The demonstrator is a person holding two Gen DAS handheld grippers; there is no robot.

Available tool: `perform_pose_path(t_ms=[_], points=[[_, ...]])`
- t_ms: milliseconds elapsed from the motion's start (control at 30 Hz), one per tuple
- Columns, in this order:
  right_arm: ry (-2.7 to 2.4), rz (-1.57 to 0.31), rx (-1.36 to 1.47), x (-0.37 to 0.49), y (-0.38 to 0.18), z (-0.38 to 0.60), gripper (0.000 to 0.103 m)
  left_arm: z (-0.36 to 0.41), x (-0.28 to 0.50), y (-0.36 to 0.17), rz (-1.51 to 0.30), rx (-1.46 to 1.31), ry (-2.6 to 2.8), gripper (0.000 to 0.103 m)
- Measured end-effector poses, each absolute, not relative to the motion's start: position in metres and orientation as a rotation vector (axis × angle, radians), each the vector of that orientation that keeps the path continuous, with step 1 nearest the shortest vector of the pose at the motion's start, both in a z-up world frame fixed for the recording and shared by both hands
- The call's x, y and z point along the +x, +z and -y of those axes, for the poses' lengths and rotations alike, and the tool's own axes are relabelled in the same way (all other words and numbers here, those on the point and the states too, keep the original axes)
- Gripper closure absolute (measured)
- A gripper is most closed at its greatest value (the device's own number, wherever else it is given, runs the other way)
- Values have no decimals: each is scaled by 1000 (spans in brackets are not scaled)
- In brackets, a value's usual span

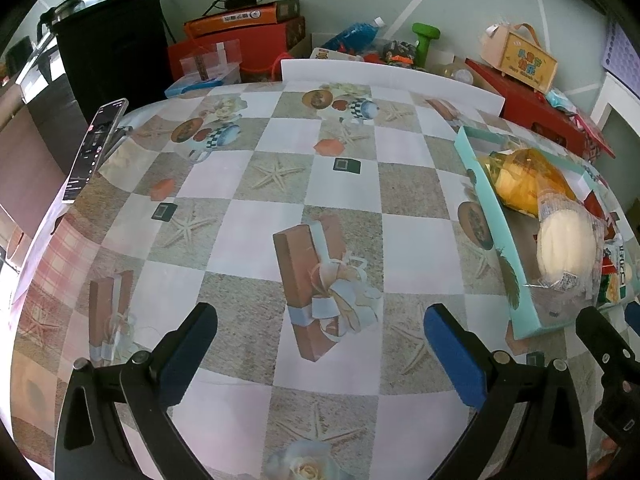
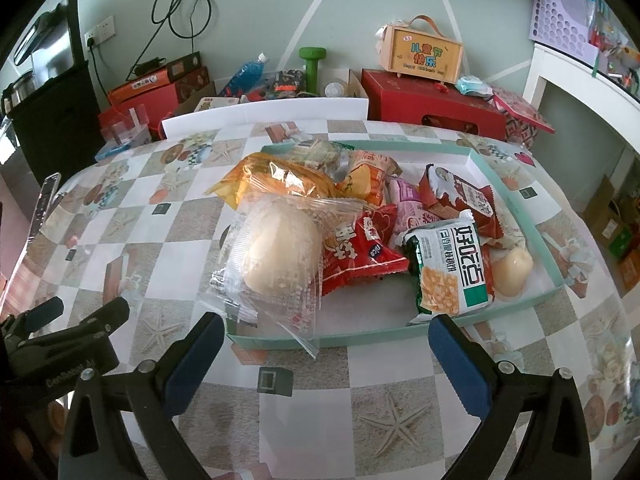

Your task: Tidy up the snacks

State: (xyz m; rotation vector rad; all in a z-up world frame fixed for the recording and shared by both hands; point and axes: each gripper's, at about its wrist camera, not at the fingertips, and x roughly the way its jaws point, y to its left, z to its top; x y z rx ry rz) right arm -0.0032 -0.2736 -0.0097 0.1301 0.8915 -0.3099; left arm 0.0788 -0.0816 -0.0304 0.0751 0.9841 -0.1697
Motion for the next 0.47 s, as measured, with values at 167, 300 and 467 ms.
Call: perform_pose_path(t_ms=[167, 300, 467], points=[[-309, -892, 129, -3, -9, 273, 0, 81, 79, -30, -984, 67, -164, 0], [-308, -896, 126, -2, -11, 272, 0, 81, 80, -30, -982, 68, -165, 0], [-308, -897, 126, -2, -12, 272, 0, 82, 77, -26, -950, 84, -177, 0]])
